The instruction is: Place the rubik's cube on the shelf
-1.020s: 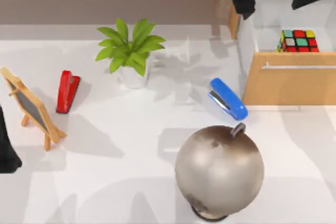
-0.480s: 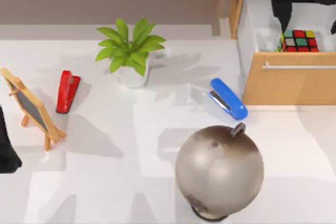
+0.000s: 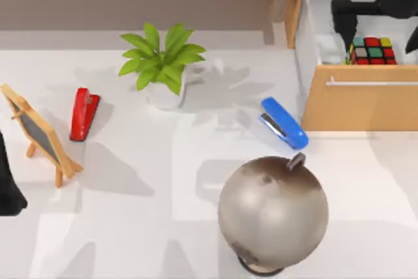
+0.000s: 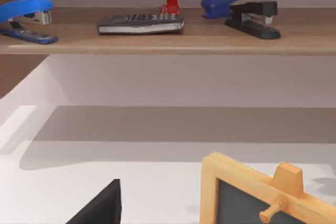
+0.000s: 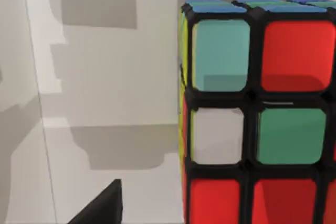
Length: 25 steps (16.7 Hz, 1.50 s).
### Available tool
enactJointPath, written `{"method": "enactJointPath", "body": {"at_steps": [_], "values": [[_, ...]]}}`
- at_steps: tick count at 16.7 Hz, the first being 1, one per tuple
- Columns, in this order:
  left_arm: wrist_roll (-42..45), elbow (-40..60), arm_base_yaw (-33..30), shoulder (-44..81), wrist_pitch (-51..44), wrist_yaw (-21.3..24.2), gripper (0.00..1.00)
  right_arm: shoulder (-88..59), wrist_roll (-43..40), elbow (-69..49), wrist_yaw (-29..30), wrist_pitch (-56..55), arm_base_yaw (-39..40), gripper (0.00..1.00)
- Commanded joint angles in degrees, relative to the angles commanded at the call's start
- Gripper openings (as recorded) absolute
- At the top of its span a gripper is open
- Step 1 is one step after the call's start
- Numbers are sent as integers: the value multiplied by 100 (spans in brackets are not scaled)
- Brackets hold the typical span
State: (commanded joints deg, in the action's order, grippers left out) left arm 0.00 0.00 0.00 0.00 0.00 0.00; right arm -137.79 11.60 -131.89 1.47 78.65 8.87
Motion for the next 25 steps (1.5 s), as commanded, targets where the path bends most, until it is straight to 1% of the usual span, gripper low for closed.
{"method": "enactJointPath", "body": {"at_steps": [4,9,14,25], "values": [[0,0,0,0,0,0,100,109,-21,500,-8,-399,-18,100],[0,0,0,0,0,0,100,-301,-114,364,-7,-670,-114,100],[0,0,0,0,0,0,100,-340,-120,340,-11,-699,-120,100],[0,0,0,0,0,0,100,-340,-120,340,-11,-699,-120,17]]}}
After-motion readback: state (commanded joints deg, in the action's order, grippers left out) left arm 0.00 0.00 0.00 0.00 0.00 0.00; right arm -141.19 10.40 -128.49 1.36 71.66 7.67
